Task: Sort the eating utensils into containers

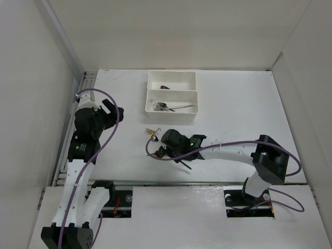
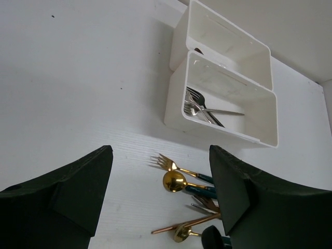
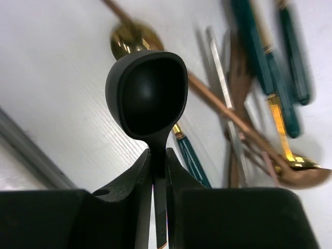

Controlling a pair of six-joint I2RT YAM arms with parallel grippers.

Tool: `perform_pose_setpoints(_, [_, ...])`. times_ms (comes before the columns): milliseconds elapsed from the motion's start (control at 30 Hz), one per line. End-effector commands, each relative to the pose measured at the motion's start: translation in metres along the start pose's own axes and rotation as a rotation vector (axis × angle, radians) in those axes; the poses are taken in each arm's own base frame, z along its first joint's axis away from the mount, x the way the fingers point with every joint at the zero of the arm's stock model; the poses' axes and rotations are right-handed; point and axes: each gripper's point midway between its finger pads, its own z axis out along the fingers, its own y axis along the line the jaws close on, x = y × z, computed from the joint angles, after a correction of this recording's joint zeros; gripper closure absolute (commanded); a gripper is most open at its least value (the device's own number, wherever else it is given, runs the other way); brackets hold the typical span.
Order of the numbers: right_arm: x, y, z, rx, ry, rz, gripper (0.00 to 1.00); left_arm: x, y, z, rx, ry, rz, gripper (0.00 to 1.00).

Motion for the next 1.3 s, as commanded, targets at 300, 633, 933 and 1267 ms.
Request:
perform_pose_setpoints(300, [-0.254,-0.053,-0.204,0.068,-1.0,0.334,1.0,0.025,-0.123,-0.026,0.745,0.162,0.394,0.28])
perform_pose_setpoints(633, [-0.318,-0.077,-0.217,0.102,-1.097,0.415,1.0,0.01,-0.177,-0.047,1.021,0.1,0.597,0.18])
perform_pose_setpoints(933, [-0.314,-0.117,-0.212,0.141,-1.112,0.487,1.0,0.013,-0.184,-0.052,1.098,0.08,0.582,0.18])
perform_pose_setpoints(1267, [-0.318,-0.11,-0.199,-0.036,-1.199,0.646,1.0,-0.002,-0.195,-0.036,1.086,0.073,0.424,0.07])
